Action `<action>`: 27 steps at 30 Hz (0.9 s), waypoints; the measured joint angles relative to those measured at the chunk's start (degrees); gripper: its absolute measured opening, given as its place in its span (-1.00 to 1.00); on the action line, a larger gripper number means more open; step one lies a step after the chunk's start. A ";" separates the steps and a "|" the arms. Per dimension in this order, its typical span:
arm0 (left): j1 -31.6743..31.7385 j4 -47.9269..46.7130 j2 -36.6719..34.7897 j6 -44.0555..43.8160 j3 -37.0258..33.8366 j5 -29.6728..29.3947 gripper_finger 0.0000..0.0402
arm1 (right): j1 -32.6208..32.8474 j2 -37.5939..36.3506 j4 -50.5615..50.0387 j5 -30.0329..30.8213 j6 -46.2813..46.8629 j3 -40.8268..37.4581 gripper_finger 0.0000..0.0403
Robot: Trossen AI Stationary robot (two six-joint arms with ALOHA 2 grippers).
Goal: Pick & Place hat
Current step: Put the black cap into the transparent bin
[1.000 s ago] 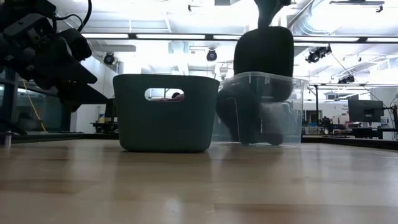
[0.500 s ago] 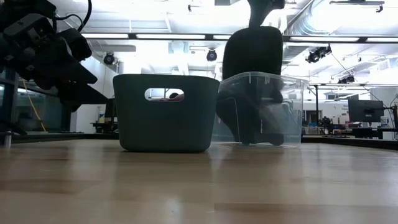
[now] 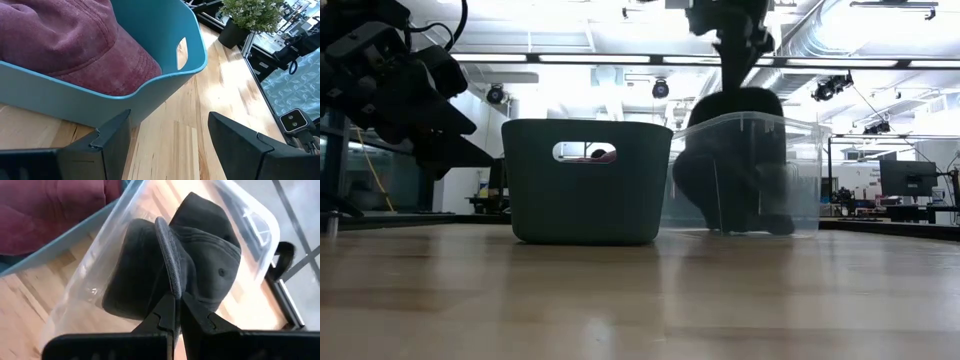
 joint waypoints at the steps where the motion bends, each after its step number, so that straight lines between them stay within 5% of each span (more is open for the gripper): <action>1: -0.02 0.02 0.00 0.00 0.00 0.01 0.22 | -0.17 0.00 0.72 -0.15 0.14 -0.88 -0.98; 13: -0.02 0.01 0.01 0.00 0.00 0.01 0.22 | -2.44 0.00 8.55 0.44 3.01 -9.35 -0.98; 27: -0.01 0.00 -0.01 0.00 0.00 0.01 0.22 | -3.52 0.00 11.11 -1.75 1.95 -9.97 -0.98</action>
